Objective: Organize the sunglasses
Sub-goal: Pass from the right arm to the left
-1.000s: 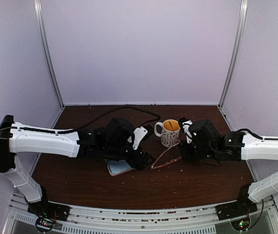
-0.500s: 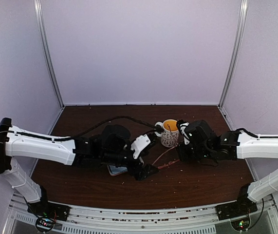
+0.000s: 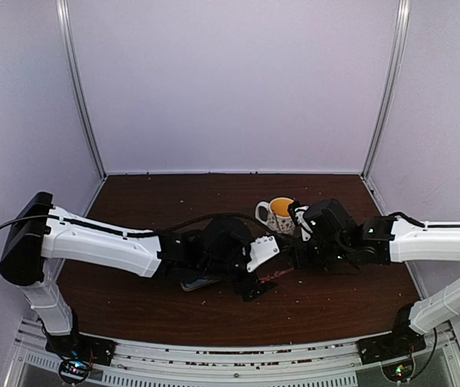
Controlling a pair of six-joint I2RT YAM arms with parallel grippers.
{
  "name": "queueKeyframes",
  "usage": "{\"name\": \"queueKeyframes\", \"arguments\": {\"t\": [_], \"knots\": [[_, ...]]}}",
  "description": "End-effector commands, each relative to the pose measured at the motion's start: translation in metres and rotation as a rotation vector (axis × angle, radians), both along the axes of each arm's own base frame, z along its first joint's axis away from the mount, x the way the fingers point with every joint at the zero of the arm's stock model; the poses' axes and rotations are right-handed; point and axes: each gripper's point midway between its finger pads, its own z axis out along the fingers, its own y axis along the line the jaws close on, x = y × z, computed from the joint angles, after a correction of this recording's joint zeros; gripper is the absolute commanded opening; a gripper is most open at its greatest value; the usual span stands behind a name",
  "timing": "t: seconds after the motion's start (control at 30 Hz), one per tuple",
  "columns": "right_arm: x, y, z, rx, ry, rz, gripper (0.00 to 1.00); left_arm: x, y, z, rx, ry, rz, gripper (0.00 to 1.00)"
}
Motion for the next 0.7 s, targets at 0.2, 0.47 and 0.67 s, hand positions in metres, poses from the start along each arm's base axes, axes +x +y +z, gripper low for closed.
{"name": "queueKeyframes", "arguments": {"t": [0.2,0.47,0.67], "knots": [[0.005,0.008,0.009,0.046,0.007,-0.014,0.0,-0.001,-0.008,0.0,0.07,-0.107,0.005,0.84],[0.004,0.009,0.01,0.046,0.005,-0.005,0.0,0.0,-0.007,-0.016,0.131,-0.089,0.012,0.79],[0.004,0.008,0.011,0.046,0.004,-0.007,0.0,0.003,-0.007,-0.019,0.145,-0.092,0.027,0.7]]}}
